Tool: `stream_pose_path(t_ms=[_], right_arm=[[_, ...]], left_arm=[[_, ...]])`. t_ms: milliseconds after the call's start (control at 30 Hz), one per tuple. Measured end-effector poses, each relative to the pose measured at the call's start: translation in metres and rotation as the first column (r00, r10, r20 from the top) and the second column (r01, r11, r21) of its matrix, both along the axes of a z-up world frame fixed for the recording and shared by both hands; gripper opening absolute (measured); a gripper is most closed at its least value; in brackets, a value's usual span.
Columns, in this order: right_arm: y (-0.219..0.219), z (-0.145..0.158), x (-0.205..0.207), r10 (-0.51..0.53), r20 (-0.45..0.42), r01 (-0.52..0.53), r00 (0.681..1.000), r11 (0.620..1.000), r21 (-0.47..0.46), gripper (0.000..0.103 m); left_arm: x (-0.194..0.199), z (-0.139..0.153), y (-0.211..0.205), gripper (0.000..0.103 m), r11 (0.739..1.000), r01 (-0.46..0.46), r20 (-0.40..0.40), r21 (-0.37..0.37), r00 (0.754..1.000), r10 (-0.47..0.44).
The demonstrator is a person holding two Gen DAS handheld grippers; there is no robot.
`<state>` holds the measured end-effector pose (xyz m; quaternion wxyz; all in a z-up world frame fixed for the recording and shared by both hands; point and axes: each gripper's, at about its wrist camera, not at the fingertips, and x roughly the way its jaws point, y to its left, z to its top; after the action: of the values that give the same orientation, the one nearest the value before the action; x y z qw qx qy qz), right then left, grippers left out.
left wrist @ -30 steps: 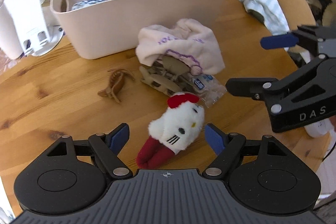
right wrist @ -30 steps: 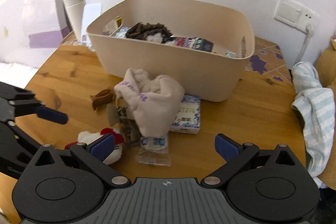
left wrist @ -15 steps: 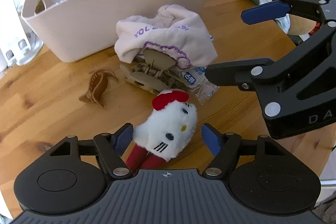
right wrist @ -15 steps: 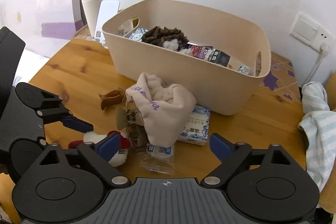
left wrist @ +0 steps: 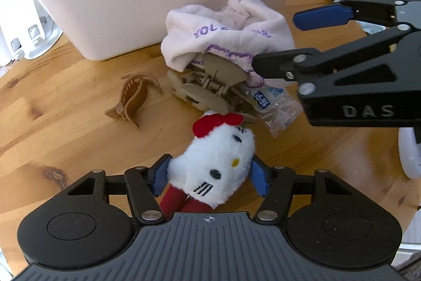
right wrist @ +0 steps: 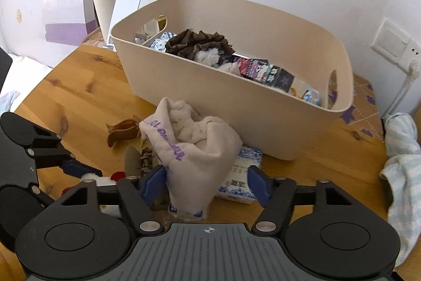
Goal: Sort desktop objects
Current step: 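Grasp the Hello Kitty plush with the left gripper while the right gripper grasps the pink towel, then lift the Hello Kitty plush and pink towel toward the basket with both grippers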
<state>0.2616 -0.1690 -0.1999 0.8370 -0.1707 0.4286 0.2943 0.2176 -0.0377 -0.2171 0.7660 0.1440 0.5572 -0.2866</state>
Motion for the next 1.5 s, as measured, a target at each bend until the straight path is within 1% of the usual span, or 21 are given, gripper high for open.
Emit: stream_pose_path(t_ms=[67, 133, 200, 267, 400, 467, 600, 733, 967, 1133, 1333, 1500], right_arm=[[0.002, -0.003, 0.001, -0.003, -0.002, 0.003, 1.000, 1.000, 0.009, 0.065], [0.004, -0.006, 0.001, -0.008, -0.015, 0.008, 1.000, 1.000, 0.024, 0.056], [0.005, -0.007, 0.001, -0.013, -0.023, 0.014, 1.000, 0.999, 0.033, 0.043], [0.007, -0.006, 0.000, 0.006, -0.024, -0.005, 1.000, 1.000, 0.026, 0.035], [0.006, -0.003, -0.001, 0.028, -0.014, -0.028, 1.000, 1.000, 0.006, 0.024], [0.004, -0.001, -0.003, 0.022, -0.013, -0.021, 1.000, 1.000, 0.014, 0.022], [-0.004, 0.005, -0.008, -0.006, 0.007, 0.006, 1.000, 1.000, 0.030, 0.019], [-0.016, 0.013, -0.015, -0.033, 0.037, 0.030, 0.999, 0.997, 0.073, 0.017], [-0.028, 0.022, -0.025, -0.090, 0.049, 0.086, 0.995, 0.993, 0.081, 0.016], [-0.034, 0.029, -0.037, -0.105, 0.089, 0.099, 0.991, 0.993, 0.068, 0.016], [-0.045, 0.043, -0.046, -0.150, 0.118, 0.140, 0.982, 0.986, 0.085, 0.016], [-0.053, 0.053, -0.051, -0.156, 0.141, 0.146, 0.978, 0.986, 0.074, 0.016]], left_arm=[[0.000, 0.000, 0.000, 0.061, 1.000, -0.003, -0.001, -0.002, 1.000, 0.003], [0.000, 0.000, 0.001, 0.061, 1.000, 0.000, -0.002, -0.005, 1.000, 0.000], [0.001, 0.002, 0.001, 0.059, 1.000, 0.006, -0.003, -0.013, 1.000, -0.007], [0.003, 0.002, 0.003, 0.059, 1.000, 0.002, -0.009, -0.020, 1.000, -0.002], [0.005, 0.004, 0.007, 0.056, 0.999, -0.010, -0.021, -0.036, 1.000, 0.010], [0.005, 0.006, 0.009, 0.054, 0.999, -0.010, -0.028, -0.052, 1.000, 0.008], [0.004, 0.010, 0.015, 0.053, 0.997, -0.008, -0.043, -0.080, 0.999, 0.005], [-0.009, 0.013, 0.022, 0.052, 0.995, -0.019, -0.060, -0.099, 0.998, 0.013], [-0.009, 0.014, 0.043, 0.051, 0.992, -0.019, -0.069, -0.127, 0.998, 0.010], [-0.009, 0.009, 0.032, 0.050, 0.990, -0.024, -0.075, -0.137, 0.997, 0.014], [-0.012, 0.021, 0.043, 0.050, 0.983, -0.034, -0.059, -0.178, 0.998, 0.024], [-0.008, 0.034, 0.059, 0.050, 0.972, -0.085, -0.052, -0.219, 0.996, 0.075]])
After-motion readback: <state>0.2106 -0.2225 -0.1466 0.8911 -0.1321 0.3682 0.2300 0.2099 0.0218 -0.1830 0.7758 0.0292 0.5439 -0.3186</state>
